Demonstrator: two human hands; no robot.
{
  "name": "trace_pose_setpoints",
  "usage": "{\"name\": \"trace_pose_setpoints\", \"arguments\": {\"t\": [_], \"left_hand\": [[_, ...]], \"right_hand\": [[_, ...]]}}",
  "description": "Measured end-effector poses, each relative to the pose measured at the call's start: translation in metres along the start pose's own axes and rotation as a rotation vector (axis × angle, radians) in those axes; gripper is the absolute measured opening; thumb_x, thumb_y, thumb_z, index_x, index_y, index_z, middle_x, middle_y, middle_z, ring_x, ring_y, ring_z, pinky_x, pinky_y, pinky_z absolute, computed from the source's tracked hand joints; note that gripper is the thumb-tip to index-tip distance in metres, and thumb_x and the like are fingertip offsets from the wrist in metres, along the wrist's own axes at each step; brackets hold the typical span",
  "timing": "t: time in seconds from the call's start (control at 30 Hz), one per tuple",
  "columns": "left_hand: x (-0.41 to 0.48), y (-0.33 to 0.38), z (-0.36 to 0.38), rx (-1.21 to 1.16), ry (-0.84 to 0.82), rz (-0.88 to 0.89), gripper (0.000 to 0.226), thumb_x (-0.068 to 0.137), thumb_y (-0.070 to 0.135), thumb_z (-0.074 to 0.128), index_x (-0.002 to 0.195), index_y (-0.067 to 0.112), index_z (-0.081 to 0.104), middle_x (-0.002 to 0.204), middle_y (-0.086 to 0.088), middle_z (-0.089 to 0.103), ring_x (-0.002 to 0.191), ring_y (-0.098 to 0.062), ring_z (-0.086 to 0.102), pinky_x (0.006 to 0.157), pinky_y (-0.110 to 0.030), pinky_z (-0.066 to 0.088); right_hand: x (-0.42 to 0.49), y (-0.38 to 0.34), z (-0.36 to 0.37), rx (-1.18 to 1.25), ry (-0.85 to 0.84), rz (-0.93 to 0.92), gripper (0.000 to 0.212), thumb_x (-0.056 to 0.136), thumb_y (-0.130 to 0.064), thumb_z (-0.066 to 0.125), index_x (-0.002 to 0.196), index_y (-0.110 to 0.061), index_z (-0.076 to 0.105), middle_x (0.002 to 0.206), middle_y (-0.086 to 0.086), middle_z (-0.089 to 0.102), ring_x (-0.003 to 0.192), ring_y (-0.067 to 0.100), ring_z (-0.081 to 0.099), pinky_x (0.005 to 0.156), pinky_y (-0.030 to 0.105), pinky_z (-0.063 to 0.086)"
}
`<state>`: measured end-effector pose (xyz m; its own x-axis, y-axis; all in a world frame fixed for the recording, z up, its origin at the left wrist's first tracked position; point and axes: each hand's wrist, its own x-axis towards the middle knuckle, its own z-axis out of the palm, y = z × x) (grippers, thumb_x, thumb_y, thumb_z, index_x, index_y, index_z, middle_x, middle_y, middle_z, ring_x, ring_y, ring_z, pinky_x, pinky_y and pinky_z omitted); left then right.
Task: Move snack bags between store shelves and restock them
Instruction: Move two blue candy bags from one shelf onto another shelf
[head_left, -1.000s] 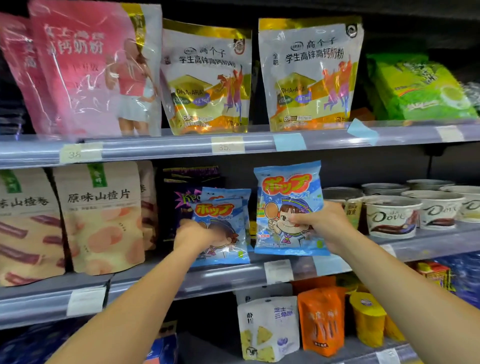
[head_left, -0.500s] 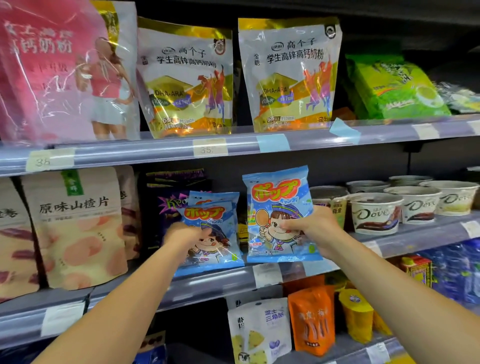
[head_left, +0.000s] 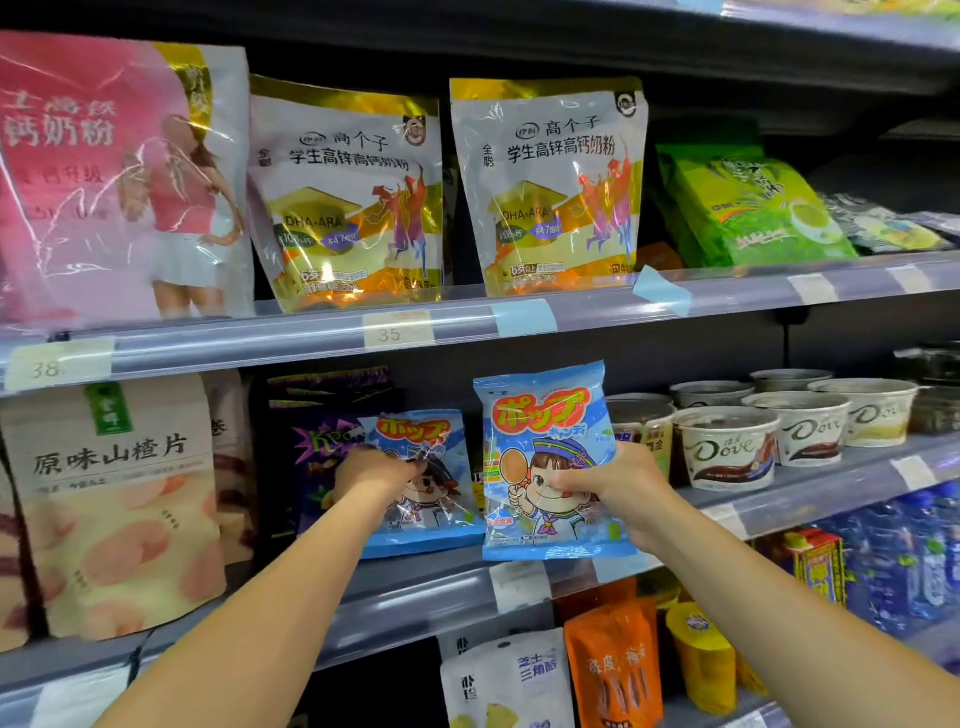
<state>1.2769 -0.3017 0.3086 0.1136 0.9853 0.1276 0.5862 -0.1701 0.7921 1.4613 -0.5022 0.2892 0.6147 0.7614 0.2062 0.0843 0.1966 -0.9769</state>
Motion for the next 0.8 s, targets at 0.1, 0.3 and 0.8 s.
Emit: {"name": "trace_pose_setpoints", "arguments": {"t": [0.1,0.3,0.8], "left_hand": [[-0.001,0.000,-0.001,-0.093,-0.078,-0.009,0.083,0.074,0.047,0.080,0.135,0.001,0.050,0.107,-0.009,0.069,0.078,-0.022,0.064,0.055,-0.027,0.051],[-0.006,0.006,-0.010,-0.397,-0.108,0.035,0.052,0.075,0.023,0.085,0.118,0.007,0.059,0.124,-0.012,0.064,0.102,-0.026,0.060,0.077,-0.037,0.052],[-0.098,-0.029,-0.083,-0.565,0.025,0.061,0.056,0.051,0.017,0.096,0.095,-0.004,0.069,0.093,-0.019,0.075,0.083,-0.033,0.073,0.078,-0.052,0.059]], "right_hand": [[-0.001,0.001,-0.004,0.004,0.007,-0.002,0.032,0.065,-0.002,0.088,0.091,-0.011,0.071,0.077,0.002,0.078,0.069,0.021,0.076,0.052,0.032,0.059],[-0.001,0.001,-0.006,0.012,-0.014,0.007,0.030,0.066,-0.005,0.088,0.089,-0.012,0.071,0.076,0.000,0.078,0.068,0.019,0.076,0.051,0.030,0.058],[-0.025,0.001,-0.004,0.088,-0.246,0.007,0.034,0.065,-0.008,0.089,0.095,-0.011,0.072,0.083,0.005,0.079,0.074,0.023,0.077,0.064,0.042,0.063]]}}
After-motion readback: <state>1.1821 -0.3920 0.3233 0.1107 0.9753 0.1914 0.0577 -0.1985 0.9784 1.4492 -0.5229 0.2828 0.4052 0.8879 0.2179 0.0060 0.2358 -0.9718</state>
